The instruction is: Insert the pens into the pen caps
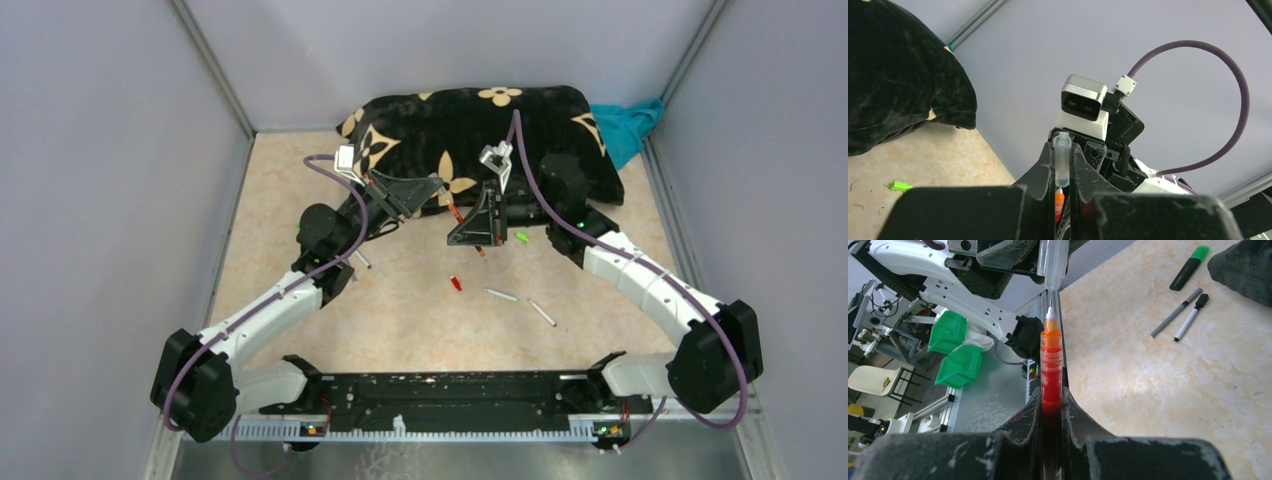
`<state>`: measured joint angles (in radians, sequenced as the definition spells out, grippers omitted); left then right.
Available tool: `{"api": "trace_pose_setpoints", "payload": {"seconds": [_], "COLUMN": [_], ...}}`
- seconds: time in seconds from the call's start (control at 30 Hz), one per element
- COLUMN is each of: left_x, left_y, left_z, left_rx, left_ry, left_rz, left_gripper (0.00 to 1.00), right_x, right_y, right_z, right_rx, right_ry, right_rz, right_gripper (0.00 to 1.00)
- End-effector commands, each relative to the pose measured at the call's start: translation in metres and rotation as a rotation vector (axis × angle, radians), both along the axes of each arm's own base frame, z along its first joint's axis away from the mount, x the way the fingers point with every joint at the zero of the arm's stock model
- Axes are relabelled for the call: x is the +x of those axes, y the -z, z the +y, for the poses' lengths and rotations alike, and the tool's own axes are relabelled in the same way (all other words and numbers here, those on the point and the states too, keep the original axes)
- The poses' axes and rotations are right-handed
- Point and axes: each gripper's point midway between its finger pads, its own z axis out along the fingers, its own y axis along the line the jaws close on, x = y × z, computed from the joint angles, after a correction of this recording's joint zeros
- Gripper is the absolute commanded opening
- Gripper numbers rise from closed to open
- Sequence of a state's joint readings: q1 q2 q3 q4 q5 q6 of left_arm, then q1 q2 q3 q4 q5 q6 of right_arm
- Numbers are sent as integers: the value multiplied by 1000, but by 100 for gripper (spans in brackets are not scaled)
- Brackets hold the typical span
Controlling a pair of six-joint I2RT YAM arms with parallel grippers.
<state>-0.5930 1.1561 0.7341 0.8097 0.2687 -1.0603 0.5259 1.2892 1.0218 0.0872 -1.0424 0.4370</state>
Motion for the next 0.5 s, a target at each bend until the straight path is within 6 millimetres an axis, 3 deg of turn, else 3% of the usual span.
{"api": "trace_pose_setpoints", "payload": {"seconds": [0.0,0.47], "left_x": [-4,-6], "left_y": [-12,-3], "left_z": [5,-2], "left_rx": [-16,5], "left_ry": [-12,28], "left_rz": [-53,-49], "left_gripper": [0,0], "right_x": [-9,-6], "right_y": [-19,-27], "right_z": [0,3], "right_rx": [35,50], "right_ry": [-21,-20], "right_rz": [-78,-82], "right_gripper": [0,0]}}
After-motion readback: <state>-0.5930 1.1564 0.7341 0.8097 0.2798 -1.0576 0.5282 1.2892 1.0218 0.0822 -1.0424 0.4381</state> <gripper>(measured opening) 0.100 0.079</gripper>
